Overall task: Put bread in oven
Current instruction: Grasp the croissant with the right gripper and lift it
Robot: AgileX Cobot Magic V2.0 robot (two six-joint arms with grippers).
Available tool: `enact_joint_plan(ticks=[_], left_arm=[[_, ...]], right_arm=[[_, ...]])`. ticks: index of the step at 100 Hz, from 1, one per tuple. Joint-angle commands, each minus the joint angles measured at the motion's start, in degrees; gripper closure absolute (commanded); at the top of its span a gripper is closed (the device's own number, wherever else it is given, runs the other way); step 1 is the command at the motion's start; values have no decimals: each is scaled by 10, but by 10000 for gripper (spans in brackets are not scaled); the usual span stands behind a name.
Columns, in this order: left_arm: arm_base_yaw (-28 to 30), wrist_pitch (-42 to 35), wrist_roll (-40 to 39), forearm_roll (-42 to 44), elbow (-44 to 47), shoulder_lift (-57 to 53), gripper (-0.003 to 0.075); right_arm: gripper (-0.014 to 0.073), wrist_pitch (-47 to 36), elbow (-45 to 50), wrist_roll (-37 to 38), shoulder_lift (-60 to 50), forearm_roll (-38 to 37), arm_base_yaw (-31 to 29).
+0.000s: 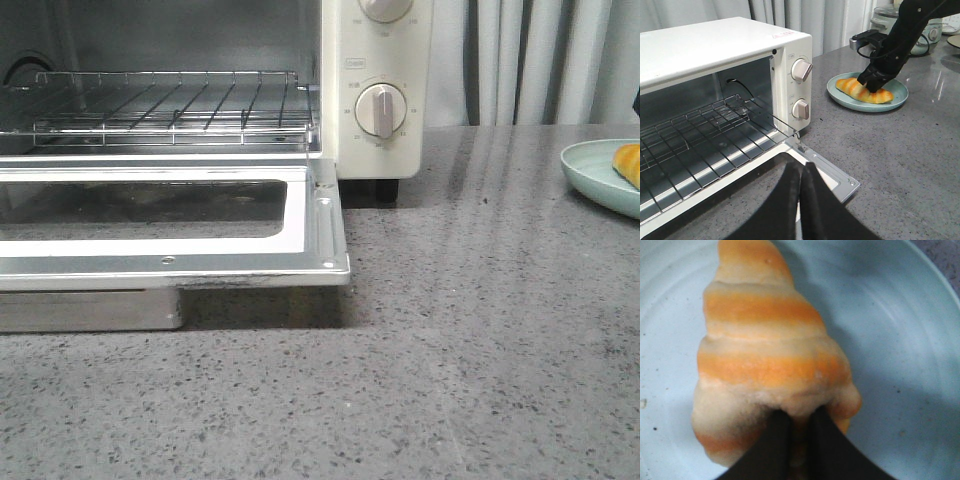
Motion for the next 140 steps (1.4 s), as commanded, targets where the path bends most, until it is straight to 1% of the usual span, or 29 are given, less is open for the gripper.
enact_joint_plan(ticks=[1,14,31,43,52,59,71,73,75,78,90,97,104,110,140], left_arm=[[1,-36,-5,-19,-16,4,741],[1,-36,-5,-19,-16,4,741],[1,-36,-5,-19,-16,4,741],[1,-43,-5,-18,-16,4,741],[1,-58,-5,-18,-16,4,741],[1,-73,-5,-18,-16,4,741],[1,-96,-5,-18,-16,4,741],[1,-100,-5,-18,-16,4,741],[1,-105,-5,-18,-16,4,741],[1,-107,-5,-18,-16,4,741],[1,-106,-5,-24,-16,4,741],[1,-102,-5,-32,-16,4,741],[1,-102,-5,-41,-16,4,741],[1,-102,-5,-42,-16,4,741],[1,-90,-5,-42,-16,4,741]], right_arm=[[670,13,3,-7,6,11,-2],[670,-8,-5,-7,-54,11,1],[670,-21,-33,-7,-206,11,7],[670,-25,-54,-7,-302,13,34],[670,-53,-62,-7,-358,18,78],[670,-91,-63,-11,-390,20,127],[670,-142,-63,-38,-409,32,232],[670,-146,-63,-39,-409,32,253],[670,-152,-64,-46,-409,32,289],[670,-155,-64,-46,-407,32,304],[670,-173,-65,-99,-371,31,431],[670,-179,-72,-126,-334,20,489],[670,-172,-90,-132,-287,-2,529],[670,-156,-113,-132,-240,-16,542],[670,-68,-283,-132,-31,-37,542]])
